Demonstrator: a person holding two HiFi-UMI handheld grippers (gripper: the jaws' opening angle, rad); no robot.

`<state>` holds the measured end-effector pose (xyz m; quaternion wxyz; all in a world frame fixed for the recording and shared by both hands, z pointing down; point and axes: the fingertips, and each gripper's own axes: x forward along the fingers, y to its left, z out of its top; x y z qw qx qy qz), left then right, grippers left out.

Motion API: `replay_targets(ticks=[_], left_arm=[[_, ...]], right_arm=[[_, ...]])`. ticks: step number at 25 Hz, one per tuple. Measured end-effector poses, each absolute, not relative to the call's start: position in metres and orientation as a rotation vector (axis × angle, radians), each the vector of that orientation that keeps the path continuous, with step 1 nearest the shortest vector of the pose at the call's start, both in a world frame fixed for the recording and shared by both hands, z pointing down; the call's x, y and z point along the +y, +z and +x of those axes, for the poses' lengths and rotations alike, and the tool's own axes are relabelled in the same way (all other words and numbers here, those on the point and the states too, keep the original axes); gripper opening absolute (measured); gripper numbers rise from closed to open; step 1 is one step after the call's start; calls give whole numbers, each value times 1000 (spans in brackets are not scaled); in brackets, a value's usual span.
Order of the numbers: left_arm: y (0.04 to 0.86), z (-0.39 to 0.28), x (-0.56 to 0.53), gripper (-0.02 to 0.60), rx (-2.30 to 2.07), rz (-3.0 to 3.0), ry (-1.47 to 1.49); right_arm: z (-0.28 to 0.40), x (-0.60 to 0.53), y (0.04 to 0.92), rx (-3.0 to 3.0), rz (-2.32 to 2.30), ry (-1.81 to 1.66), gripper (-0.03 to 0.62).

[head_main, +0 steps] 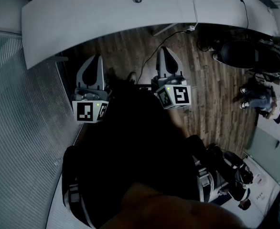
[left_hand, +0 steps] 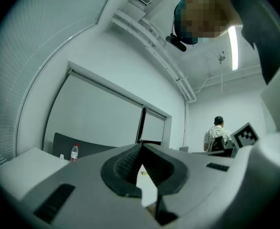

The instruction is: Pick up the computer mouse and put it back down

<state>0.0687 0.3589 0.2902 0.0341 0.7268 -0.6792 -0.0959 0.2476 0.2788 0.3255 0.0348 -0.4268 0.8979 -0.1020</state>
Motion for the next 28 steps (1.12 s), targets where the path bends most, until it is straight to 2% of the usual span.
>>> replay_targets(ticks=[13,28], left_arm=[[290,80,348,2,-2071,2249,-297],[290,120,329,2,-2126,2214,-298]], right_arm=[[256,271,324,2729,-1306,-363,0],[301,252,334,2753,-1279,-342,0]])
